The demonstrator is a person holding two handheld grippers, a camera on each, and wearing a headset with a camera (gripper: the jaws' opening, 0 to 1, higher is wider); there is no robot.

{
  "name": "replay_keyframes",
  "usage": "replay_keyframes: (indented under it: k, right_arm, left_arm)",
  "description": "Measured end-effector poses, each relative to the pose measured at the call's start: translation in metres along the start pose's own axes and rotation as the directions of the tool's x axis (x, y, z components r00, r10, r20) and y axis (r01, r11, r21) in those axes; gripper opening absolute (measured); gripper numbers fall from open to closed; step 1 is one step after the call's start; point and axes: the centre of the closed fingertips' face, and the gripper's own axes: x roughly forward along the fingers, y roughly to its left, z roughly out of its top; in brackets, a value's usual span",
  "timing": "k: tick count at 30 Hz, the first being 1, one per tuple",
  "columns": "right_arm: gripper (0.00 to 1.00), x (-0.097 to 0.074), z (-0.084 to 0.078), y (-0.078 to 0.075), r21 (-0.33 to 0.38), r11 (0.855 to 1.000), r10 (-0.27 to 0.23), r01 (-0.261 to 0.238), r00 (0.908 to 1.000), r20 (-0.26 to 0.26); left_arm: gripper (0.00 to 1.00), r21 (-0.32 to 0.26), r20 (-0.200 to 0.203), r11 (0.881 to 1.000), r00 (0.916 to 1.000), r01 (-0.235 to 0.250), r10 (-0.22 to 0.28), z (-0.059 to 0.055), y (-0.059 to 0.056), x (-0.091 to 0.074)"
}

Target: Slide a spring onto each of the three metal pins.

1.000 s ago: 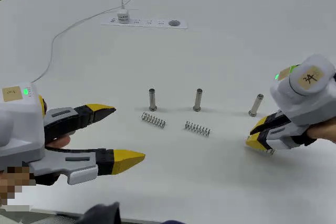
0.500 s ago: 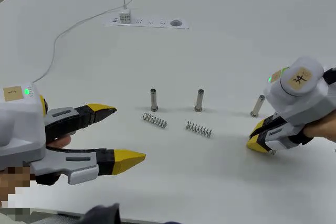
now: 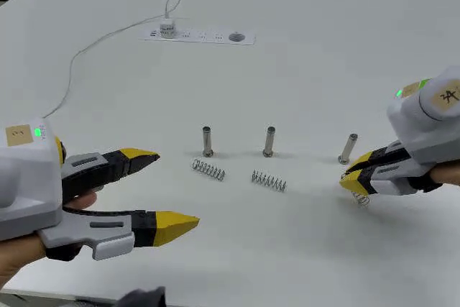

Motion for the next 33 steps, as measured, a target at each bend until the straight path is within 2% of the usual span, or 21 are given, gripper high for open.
replay_keyframes:
  k: [11,20,28,31,33]
  right_arm:
    - [0.12,-0.011,0.000,-0.008,0.104,0.994,-0.035,0.026,0.9956,0.087]
    - [0.12,-0.020,0.011,-0.012,0.120,0.992,-0.059,0.042,0.9889,0.137]
    - [0.12,-0.043,0.042,-0.021,0.094,0.992,-0.103,0.085,0.9716,0.213]
    - [0.12,-0.050,0.054,-0.030,0.098,0.989,-0.134,0.112,0.9583,0.252]
    - [0.12,-0.051,0.058,-0.036,0.104,0.985,-0.157,0.134,0.9529,0.259]
  left_arm:
    - [0.69,0.002,-0.002,1.000,1.0000,0.002,-0.002,-0.001,0.000,0.000]
    - [0.69,0.003,-0.013,1.000,0.9999,-0.004,0.004,-0.002,0.001,0.000]
    - [0.69,0.000,-0.016,1.000,0.9998,-0.013,0.013,-0.003,0.003,-0.001]
    - [0.69,-0.001,-0.013,1.000,0.9998,-0.017,0.017,-0.003,0.004,-0.001]
    - [0.69,-0.002,-0.011,1.000,0.9998,-0.018,0.018,-0.002,0.004,-0.002]
